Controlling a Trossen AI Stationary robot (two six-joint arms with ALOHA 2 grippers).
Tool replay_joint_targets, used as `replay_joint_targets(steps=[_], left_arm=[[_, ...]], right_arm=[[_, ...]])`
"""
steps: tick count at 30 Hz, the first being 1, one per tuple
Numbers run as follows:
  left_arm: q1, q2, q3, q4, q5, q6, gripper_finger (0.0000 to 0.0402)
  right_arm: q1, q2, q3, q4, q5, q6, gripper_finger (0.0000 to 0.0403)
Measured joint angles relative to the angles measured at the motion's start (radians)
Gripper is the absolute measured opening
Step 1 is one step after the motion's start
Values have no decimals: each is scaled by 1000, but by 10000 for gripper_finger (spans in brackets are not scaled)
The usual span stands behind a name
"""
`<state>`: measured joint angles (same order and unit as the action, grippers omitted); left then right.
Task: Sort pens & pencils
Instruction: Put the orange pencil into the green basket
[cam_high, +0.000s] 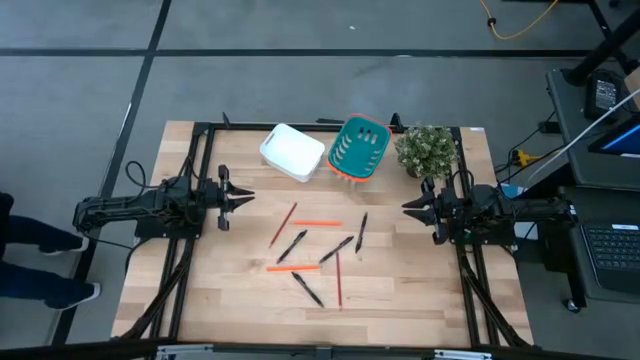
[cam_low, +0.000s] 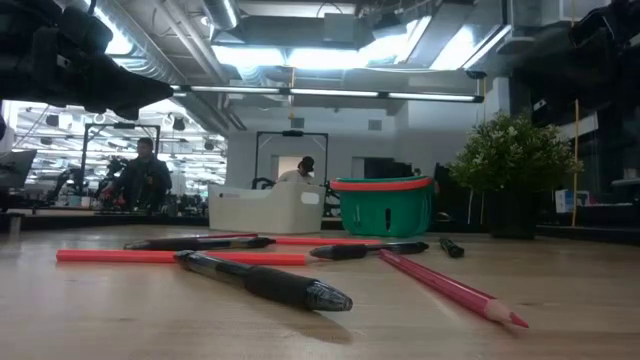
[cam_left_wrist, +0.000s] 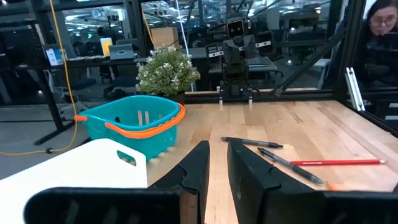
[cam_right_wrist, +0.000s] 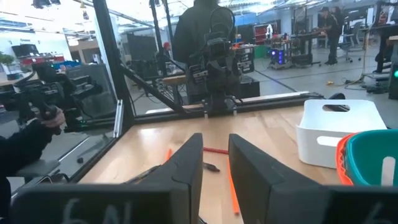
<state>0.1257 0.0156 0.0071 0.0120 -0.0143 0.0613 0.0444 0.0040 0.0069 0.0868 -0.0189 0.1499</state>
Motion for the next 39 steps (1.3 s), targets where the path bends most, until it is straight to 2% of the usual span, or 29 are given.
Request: replay_joint_targets(steps=[5, 9, 13, 17, 22, 26, 29, 35, 39], left_arm=[[0, 0, 0, -1, 9, 49, 53], [0, 16, 0, 0, 30, -16, 53], [0, 73, 0, 4, 49, -59, 53], [0, 168, 0, 40, 34, -76, 53], [0, 306, 23, 214, 35, -15, 53], [13, 450, 117, 223, 32, 19, 53], [38, 586, 192, 202, 35, 20, 53], [92, 867, 314, 202, 112, 72, 53], [118, 984, 367, 199, 112, 124, 53]], right_arm=[[0, 0, 0, 0, 0, -8, 79], [0, 0, 0, -12, 0, -57, 79], [-2, 12, 0, -23, 6, -149, 79], [-21, 58, 0, -24, 75, -181, 79], [-58, 138, 0, 48, 74, -195, 79], [-98, 211, 1, 163, 71, -215, 79], [-123, 282, 23, 166, 70, -205, 79], [-134, 504, 134, 207, 42, -183, 79], [-134, 685, 229, 199, 42, -203, 79]])
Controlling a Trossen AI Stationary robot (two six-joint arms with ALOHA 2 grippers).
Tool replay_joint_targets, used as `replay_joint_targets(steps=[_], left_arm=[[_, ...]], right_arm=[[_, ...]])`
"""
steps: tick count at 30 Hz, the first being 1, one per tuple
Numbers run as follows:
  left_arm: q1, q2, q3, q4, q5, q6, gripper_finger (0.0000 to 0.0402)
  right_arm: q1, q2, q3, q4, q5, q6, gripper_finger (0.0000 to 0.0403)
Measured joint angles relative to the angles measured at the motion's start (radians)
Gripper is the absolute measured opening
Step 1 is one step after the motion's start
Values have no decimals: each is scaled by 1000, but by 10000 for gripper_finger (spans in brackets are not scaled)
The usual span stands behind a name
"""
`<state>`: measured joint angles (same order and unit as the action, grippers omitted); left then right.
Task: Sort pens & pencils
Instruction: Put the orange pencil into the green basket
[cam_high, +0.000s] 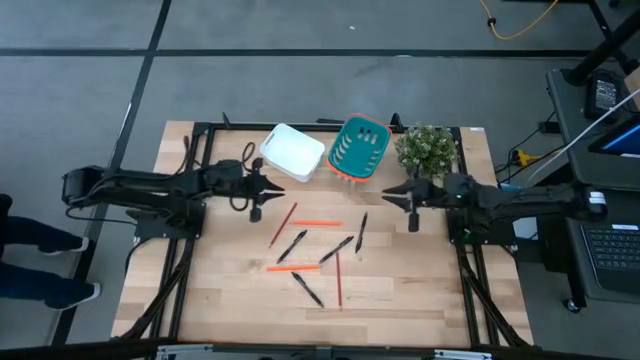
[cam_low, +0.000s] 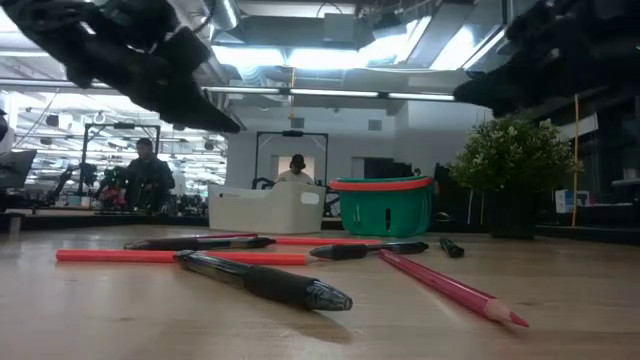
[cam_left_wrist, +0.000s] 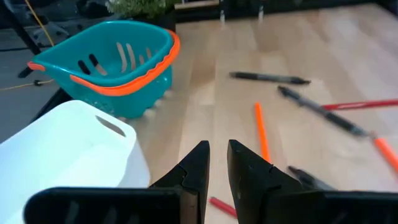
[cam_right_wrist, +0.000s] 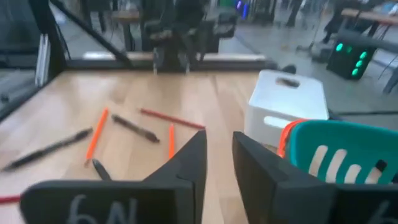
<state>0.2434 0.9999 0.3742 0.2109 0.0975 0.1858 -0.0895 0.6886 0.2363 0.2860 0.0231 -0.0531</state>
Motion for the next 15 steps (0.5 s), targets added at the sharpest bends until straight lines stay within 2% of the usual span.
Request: replay_joint_targets(steps=[9, 15], left_arm=[[7, 48, 22, -4, 1, 60, 53], [4, 47, 22, -78, 25, 60, 53]], right_arm=[[2, 411, 220, -12, 0, -6, 79], [2, 644, 437, -182, 0, 19, 79]])
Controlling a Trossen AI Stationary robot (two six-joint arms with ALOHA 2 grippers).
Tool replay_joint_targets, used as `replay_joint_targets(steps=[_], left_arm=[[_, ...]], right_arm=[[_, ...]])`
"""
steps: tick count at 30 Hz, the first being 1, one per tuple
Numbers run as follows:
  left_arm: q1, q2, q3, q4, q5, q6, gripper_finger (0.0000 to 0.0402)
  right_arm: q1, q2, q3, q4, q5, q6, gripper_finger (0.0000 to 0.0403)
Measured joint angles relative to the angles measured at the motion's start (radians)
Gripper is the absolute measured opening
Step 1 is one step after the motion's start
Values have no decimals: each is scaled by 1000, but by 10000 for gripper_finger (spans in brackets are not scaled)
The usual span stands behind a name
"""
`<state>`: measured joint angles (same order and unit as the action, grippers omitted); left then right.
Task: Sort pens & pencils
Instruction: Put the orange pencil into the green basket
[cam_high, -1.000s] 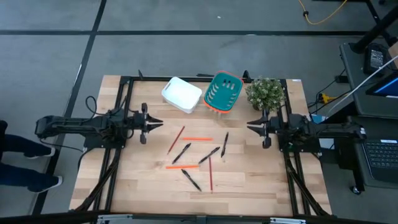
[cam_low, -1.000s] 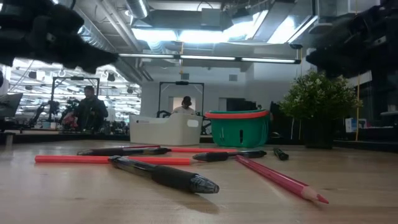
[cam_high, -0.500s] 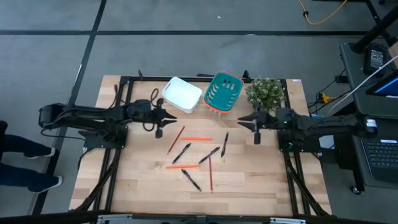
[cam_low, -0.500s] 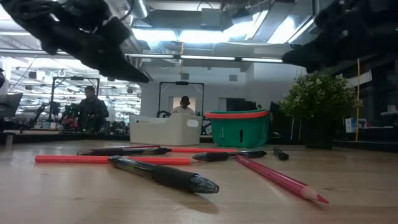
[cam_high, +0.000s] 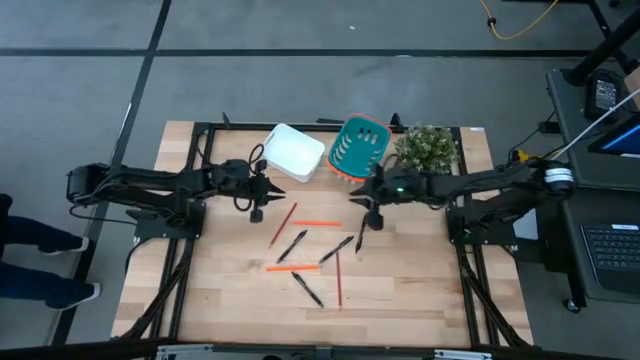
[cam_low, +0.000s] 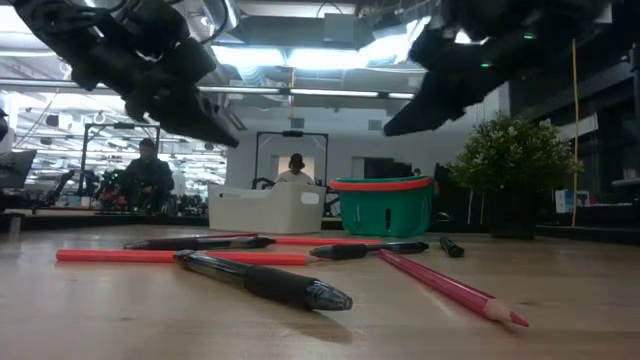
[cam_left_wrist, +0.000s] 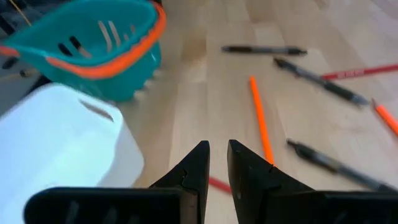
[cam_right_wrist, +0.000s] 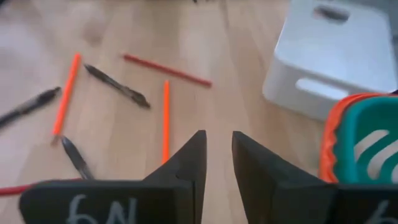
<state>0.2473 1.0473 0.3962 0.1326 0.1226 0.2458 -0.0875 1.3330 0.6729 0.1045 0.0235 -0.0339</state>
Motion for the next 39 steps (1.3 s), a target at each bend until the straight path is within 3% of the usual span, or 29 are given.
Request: replay_joint_targets(steps=[7, 14, 22, 26, 39], left_arm=[[-6, 0, 0, -35, -1, 0, 53], [-6, 0, 0, -61, -1, 0, 53], [-6, 0, 0, -107, -2, 0, 53], [-6, 0, 0, -107, -2, 1, 53], [-6, 0, 0, -107, -7, 2, 53]], right_arm=[[7, 228, 272, -259, 1, -35, 79], [14, 331, 437, -407, 1, -53, 88], [14, 356, 480, -416, 1, -33, 194], [14, 364, 480, -430, -33, -9, 225], [59, 370, 480, -401, -19, 34, 199]])
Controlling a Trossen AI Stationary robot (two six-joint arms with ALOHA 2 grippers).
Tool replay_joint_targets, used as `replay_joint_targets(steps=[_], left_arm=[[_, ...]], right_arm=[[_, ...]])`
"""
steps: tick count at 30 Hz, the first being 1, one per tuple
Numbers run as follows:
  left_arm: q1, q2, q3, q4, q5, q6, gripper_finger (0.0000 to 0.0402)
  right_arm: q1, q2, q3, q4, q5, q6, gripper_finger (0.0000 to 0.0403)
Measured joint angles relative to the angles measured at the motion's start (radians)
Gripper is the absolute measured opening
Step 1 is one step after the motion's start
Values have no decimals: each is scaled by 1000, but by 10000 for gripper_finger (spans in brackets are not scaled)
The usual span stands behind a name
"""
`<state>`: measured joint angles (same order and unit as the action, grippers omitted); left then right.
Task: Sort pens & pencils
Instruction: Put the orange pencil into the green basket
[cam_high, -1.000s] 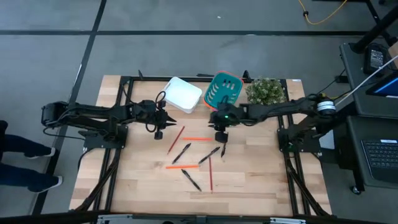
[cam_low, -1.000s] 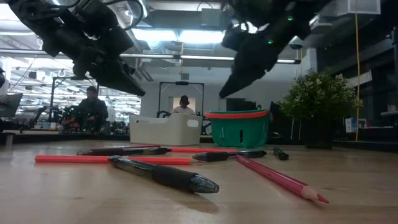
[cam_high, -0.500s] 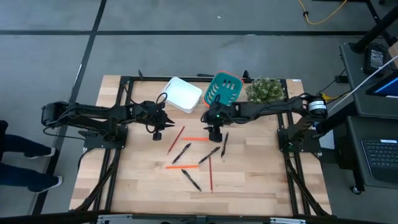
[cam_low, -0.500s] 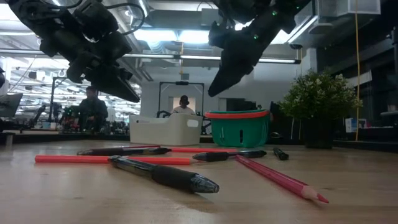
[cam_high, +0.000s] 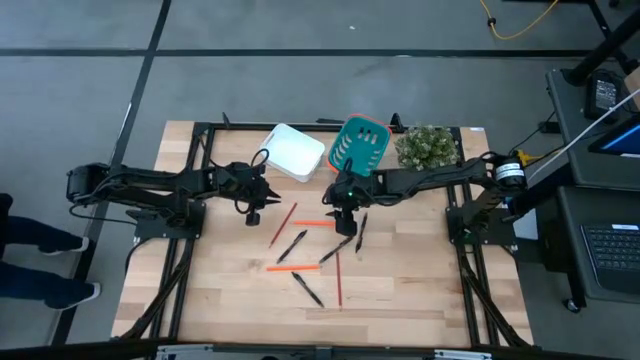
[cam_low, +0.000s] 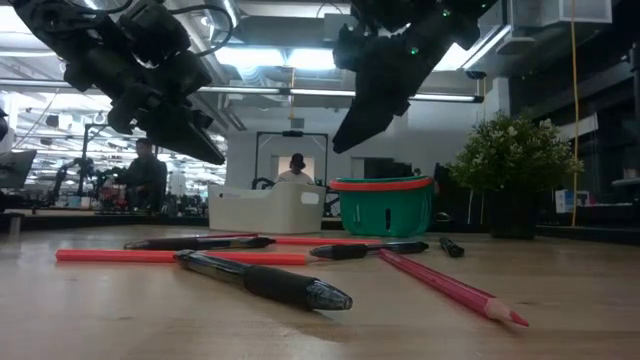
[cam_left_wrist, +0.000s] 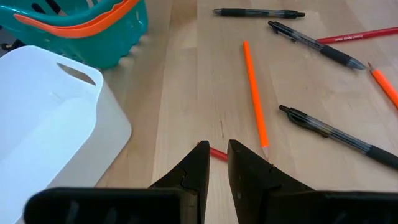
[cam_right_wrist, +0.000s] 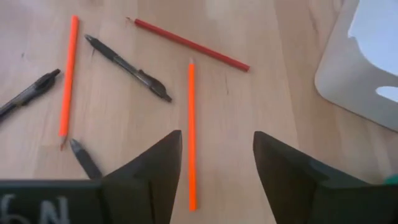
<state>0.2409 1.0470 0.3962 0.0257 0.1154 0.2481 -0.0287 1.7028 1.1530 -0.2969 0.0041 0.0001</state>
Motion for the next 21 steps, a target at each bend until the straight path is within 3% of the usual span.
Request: replay_joint_targets(steps=[5, 14, 21], left_arm=[[0, 0, 0, -1, 0, 0, 53], [1, 0, 0, -41, 0, 0, 53], [1, 0, 0, -105, -9, -1, 53]], right_arm=[[0, 77, 85, -62, 2, -10, 198], [5, 263, 357, -347, -3, -59, 198], [14, 355, 446, -410, -5, -77, 198]])
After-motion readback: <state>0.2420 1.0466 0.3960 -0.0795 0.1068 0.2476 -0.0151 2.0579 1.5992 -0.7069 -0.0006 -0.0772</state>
